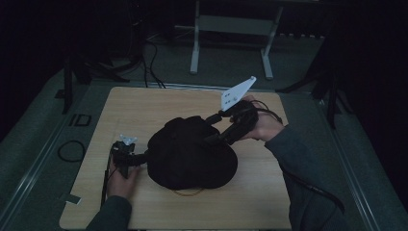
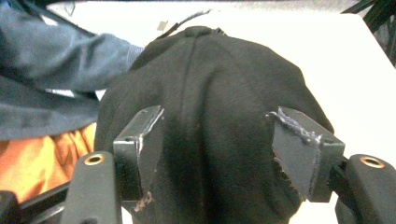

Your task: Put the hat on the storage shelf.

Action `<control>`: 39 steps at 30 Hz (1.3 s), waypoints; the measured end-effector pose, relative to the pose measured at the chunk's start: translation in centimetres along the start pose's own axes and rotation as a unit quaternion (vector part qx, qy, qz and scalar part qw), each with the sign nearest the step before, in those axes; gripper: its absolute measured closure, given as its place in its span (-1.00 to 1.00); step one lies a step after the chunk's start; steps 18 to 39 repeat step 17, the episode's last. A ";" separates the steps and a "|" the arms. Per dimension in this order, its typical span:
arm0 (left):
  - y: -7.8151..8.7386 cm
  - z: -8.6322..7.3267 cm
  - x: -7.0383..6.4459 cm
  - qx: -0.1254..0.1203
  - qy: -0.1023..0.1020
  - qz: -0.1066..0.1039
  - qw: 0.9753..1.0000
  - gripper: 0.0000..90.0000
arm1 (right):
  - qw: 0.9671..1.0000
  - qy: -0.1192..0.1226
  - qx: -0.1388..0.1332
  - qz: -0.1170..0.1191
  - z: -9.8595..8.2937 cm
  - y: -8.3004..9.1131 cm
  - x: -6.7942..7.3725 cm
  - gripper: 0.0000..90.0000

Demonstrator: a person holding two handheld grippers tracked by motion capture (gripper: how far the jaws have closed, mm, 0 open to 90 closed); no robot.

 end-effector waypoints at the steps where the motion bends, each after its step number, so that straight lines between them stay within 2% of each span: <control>1: 0.0 0.0 0.0 0.000 0.000 0.000 1.000 -0.71 | 1.000 -0.004 -0.005 -0.001 0.0 0.3 -0.1 -0.26; 11: 0.0 0.0 0.0 0.000 0.000 0.000 1.000 -0.71 | 0.999 -0.027 -0.025 -0.018 -1.6 1.2 -0.9 -0.27; 17: 0.0 0.0 0.0 0.000 0.000 0.000 1.000 -0.71 | 0.999 -0.041 -0.024 -0.022 -3.0 1.2 -1.2 -0.26; 39: 0.0 0.0 0.0 0.000 0.000 0.000 1.000 -0.71 | 0.999 -0.041 -0.024 -0.022 -3.0 1.2 -1.2 -0.26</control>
Point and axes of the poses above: each handheld gripper's, and its own axes: y roughly backward along the jaws, z roughly out of its top, x roughly to its left, the point moved 4 cm from there along -y, roughly forward along the jaws, and after that the axes turned 6 degrees about -z, right-handed, at the moved point
